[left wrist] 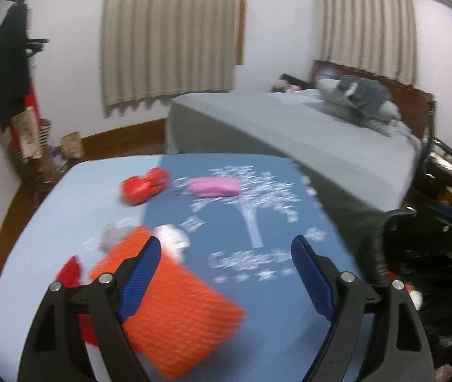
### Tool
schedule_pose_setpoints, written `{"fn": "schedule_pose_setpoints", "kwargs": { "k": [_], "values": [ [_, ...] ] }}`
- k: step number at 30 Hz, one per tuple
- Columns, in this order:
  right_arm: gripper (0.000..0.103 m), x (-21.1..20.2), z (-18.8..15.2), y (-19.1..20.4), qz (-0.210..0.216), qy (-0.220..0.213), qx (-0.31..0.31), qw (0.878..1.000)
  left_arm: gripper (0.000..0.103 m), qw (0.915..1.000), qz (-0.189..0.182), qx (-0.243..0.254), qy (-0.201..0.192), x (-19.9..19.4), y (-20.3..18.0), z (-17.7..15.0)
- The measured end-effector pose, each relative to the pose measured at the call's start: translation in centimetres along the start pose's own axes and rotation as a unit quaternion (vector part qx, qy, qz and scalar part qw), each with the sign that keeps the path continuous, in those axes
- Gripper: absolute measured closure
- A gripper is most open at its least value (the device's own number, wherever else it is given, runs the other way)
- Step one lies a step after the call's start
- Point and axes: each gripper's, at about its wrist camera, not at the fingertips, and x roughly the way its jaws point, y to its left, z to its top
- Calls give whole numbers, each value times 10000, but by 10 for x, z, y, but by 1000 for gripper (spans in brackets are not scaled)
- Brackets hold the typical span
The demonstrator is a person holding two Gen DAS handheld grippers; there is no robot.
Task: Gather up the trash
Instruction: 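Move both tools back over the trash on the blanket, then grasp another orange mesh with the left gripper while the right gripper grasps a white tissue ball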
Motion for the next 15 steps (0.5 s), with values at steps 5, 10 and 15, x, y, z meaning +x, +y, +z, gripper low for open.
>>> {"fn": "schedule_pose_setpoints", "kwargs": {
  "k": [5, 10, 15],
  "values": [
    [9, 21, -1, 30, 223, 125, -191, 9995, 21, 9992, 345, -165, 125, 4, 34, -16],
    [9, 37, -6, 52, 346, 278, -365, 9983, 21, 9980, 484, -334, 223, 12, 54, -27],
    [9, 46, -11, 61, 381, 395, -481, 9973, 21, 9970, 506, -510, 292, 24, 70, -28]
  ]
}}
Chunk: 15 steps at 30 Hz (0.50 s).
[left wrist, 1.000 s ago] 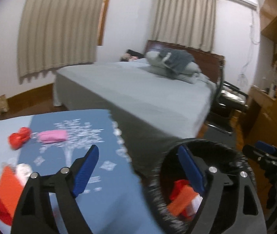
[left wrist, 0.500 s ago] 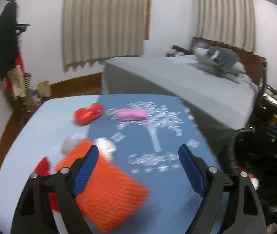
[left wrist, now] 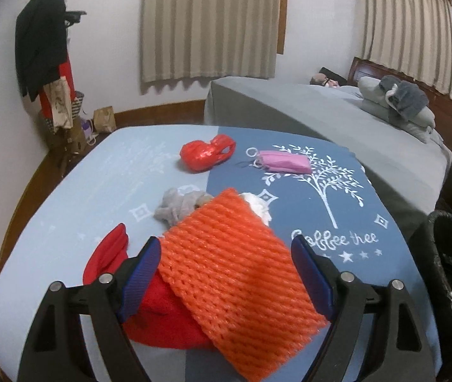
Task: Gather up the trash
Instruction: 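Grasp another orange mesh with the left gripper while the right gripper grasps a white tissue ball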
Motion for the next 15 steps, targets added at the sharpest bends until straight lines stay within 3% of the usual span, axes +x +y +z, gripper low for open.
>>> {"fn": "schedule_pose_setpoints", "kwargs": {
  "k": [9, 13, 15],
  "values": [
    [9, 11, -2, 8, 14, 111, -75, 9999, 21, 9994, -148, -161, 271, 30, 4, 5],
    [9, 16, -2, 9, 20, 174, -62, 9998, 21, 9992, -243, -3, 314, 36, -7, 6],
    [9, 16, -3, 8, 21, 186, -56, 9998, 32, 9991, -219, 74, 363, 40, -11, 4]
  ]
}}
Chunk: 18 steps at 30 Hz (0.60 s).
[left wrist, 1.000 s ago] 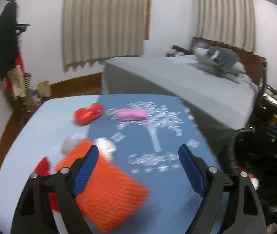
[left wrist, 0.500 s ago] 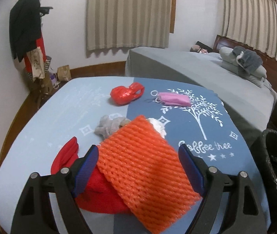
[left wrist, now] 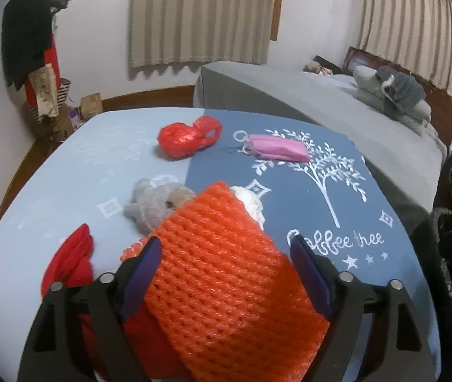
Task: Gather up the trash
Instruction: 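Grasp another orange mesh with the left gripper while the right gripper grasps a white tissue ball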
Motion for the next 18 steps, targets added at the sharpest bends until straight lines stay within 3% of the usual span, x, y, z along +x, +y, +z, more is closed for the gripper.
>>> {"fn": "schedule_pose_setpoints", "kwargs": {
  "k": [6, 8, 18],
  "values": [
    [9, 2, -2, -3, -13, 46, 42, 10000, 59, 9999, 121, 123, 4, 1, -10, 0],
    [9, 1, -2, -5, -20, 41, 75, 10000, 63, 9999, 60, 126, -49, -3, -11, 2],
    [9, 1, -2, -10, -37, -7, 146, 9999, 66, 9991, -341, 48, -243, -27, -24, 13]
  ]
}}
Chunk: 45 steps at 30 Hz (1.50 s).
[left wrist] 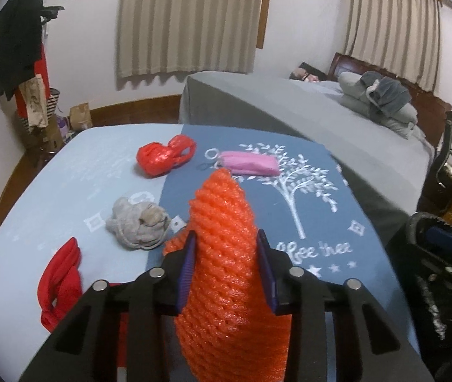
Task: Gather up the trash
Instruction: 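Grasp another orange mesh with the left gripper while the right gripper grasps a white tissue ball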
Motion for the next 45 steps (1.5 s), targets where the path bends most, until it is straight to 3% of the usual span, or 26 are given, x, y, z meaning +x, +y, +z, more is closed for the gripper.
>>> {"fn": "schedule_pose_setpoints", "kwargs": {
  "k": [7, 13, 26, 30, 43, 45],
  "values": [
    [9, 1, 5, -1, -5, -68, 17, 10000, 68, 9998, -76, 76, -173, -12, 1, 10],
    [9, 6, 14, 9, 102, -159, -29, 9998, 69, 9996, 213, -11, -198, -19, 24, 9],
    [9, 45, 37, 76, 683, -170, -357, 9969, 70, 9981, 527, -265, -183, -22, 73, 0],
    [21, 64, 37, 98, 823, -8, -486, 9954, 70, 9979, 531, -324, -179, -22, 81, -2],
    [23, 96, 26, 126, 941, 355, -620, 9930, 70, 9974, 647, -301, -69, -15, 100, -12],
    [28, 99, 25, 129, 961, 390, -671, 9923, 70, 9972, 672, -318, -59, -14, 103, -13]
  ]
}}
